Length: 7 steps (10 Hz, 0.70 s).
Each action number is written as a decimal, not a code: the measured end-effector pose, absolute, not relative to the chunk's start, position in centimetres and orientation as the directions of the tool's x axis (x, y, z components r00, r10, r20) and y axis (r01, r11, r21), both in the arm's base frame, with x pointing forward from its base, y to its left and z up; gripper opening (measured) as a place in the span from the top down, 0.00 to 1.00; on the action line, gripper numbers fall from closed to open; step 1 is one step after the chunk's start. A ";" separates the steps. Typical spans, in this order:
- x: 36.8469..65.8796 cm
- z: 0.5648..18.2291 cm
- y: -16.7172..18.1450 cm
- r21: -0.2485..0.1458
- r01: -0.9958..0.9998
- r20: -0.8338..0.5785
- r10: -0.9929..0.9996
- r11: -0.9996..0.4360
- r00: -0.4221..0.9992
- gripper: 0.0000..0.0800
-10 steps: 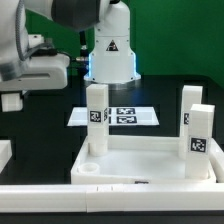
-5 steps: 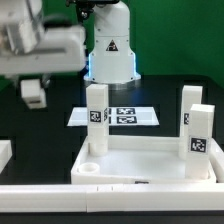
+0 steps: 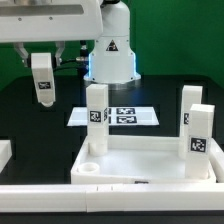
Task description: Assemble desk
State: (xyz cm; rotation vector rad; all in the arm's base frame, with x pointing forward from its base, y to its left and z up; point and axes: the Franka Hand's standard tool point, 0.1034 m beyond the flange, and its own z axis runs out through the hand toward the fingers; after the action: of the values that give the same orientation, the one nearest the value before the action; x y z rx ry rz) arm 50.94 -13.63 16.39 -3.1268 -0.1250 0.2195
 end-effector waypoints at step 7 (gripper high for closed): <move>58.3 20.6 -12.3 0.027 -0.006 0.350 0.004 -1.000 0.937 0.64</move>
Offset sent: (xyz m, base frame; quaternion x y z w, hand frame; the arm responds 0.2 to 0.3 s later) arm 0.0618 0.0193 0.0471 -0.0307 0.2006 0.0225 0.9789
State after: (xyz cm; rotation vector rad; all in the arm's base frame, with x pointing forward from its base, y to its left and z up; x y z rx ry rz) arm 58.34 -12.25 20.62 -3.1191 0.0013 -0.5636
